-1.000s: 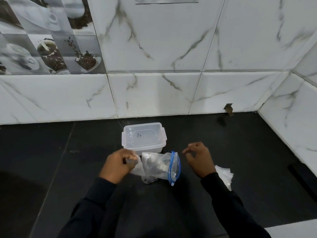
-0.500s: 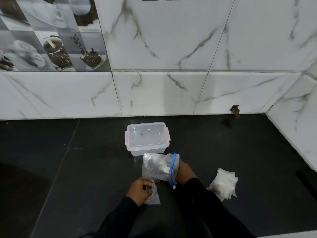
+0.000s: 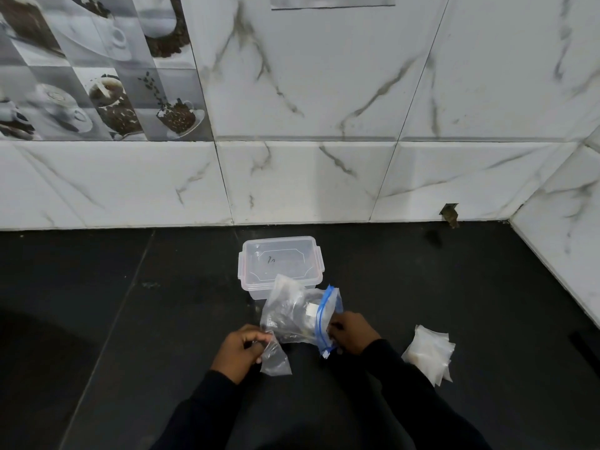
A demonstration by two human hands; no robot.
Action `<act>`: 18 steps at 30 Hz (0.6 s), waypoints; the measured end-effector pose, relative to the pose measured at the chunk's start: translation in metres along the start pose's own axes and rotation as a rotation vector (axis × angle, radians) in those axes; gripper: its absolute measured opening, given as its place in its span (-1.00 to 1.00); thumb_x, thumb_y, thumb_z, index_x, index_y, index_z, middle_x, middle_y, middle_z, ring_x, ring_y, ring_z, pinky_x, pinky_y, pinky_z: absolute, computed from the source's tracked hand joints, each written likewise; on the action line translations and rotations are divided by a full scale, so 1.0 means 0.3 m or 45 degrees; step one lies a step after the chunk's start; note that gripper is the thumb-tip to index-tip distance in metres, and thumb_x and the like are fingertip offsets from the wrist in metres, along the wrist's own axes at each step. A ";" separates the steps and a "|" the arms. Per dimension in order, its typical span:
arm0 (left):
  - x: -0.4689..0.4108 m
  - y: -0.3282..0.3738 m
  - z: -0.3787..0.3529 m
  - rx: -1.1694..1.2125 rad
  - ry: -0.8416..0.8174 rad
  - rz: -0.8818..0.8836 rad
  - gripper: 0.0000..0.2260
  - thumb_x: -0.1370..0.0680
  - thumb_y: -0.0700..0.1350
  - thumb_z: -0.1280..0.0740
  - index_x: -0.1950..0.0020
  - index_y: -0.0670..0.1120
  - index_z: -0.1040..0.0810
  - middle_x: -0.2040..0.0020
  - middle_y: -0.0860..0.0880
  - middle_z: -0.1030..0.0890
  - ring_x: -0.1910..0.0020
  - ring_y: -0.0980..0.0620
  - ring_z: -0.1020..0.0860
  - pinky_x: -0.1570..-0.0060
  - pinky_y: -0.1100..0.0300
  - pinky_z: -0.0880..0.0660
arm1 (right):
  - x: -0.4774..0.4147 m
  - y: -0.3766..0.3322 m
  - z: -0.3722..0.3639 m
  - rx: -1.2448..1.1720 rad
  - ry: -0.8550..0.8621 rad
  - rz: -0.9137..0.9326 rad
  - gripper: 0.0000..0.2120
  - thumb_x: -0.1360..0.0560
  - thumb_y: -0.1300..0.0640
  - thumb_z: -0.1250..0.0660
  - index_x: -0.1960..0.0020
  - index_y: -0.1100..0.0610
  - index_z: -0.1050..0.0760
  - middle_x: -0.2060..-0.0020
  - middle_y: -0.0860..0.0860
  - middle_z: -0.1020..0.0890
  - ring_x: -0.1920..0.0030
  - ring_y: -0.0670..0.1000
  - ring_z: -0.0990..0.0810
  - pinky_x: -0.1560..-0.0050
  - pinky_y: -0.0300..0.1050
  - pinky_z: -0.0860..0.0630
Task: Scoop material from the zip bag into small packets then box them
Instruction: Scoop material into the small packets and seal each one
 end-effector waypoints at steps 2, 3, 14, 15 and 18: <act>0.002 0.017 -0.015 0.042 -0.002 -0.010 -0.68 -0.48 -0.50 -0.26 0.15 -0.18 -0.72 -0.01 -0.10 -0.59 0.46 0.01 -0.45 0.39 0.21 -0.47 | -0.004 0.001 0.011 0.010 0.091 -0.027 -0.84 -0.56 0.18 -0.25 -0.05 0.16 -0.58 0.00 0.12 -0.66 0.03 0.13 -0.68 -0.09 -0.03 -0.61; 0.003 0.029 -0.022 0.055 -0.006 -0.017 -0.68 -0.48 -0.50 -0.25 0.14 -0.18 -0.72 -0.01 -0.10 -0.59 0.47 0.02 -0.45 0.39 0.21 -0.47 | -0.005 0.006 0.014 0.006 0.127 -0.043 -0.82 -0.54 0.17 -0.28 -0.07 0.18 -0.60 -0.02 0.14 -0.67 -0.01 0.13 -0.68 -0.10 -0.04 -0.60; -0.061 0.297 -0.030 0.215 0.019 -0.162 -0.72 -0.51 -0.47 -0.24 0.05 -0.20 -0.69 -0.05 -0.05 -0.65 0.46 0.11 -0.46 0.42 0.34 -0.44 | -0.026 0.035 -0.014 -0.409 0.017 -0.115 -0.61 -0.48 0.28 -0.31 0.50 0.05 -0.55 0.54 -0.05 -0.52 0.49 -0.12 -0.46 0.33 -0.22 -0.44; -0.067 0.307 -0.029 0.219 0.017 -0.164 -0.72 -0.52 -0.46 -0.24 0.04 -0.19 -0.69 -0.04 -0.06 -0.66 0.44 0.11 -0.46 0.41 0.33 -0.44 | -0.027 0.039 -0.018 -0.478 -0.013 -0.156 -0.71 -0.50 0.27 -0.31 0.40 0.17 -0.59 0.51 0.00 -0.54 0.50 -0.09 -0.46 0.38 -0.21 -0.43; -0.081 0.302 -0.012 0.252 0.033 -0.135 -0.73 -0.52 -0.44 -0.25 0.05 -0.17 -0.70 -0.01 -0.11 -0.66 0.44 0.09 -0.46 0.44 0.33 -0.42 | -0.026 0.068 -0.046 -0.741 -0.078 -0.303 -0.79 -0.54 0.32 -0.22 0.07 0.43 -0.59 0.43 0.11 -0.52 0.59 -0.08 -0.39 0.54 -0.22 -0.33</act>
Point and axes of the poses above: each hand's wrist, its own x-axis away from the middle knuckle, its own z-axis out of the back of the hand, y = z × x, the point moved 10 cm from there along -x, towards the middle knuckle
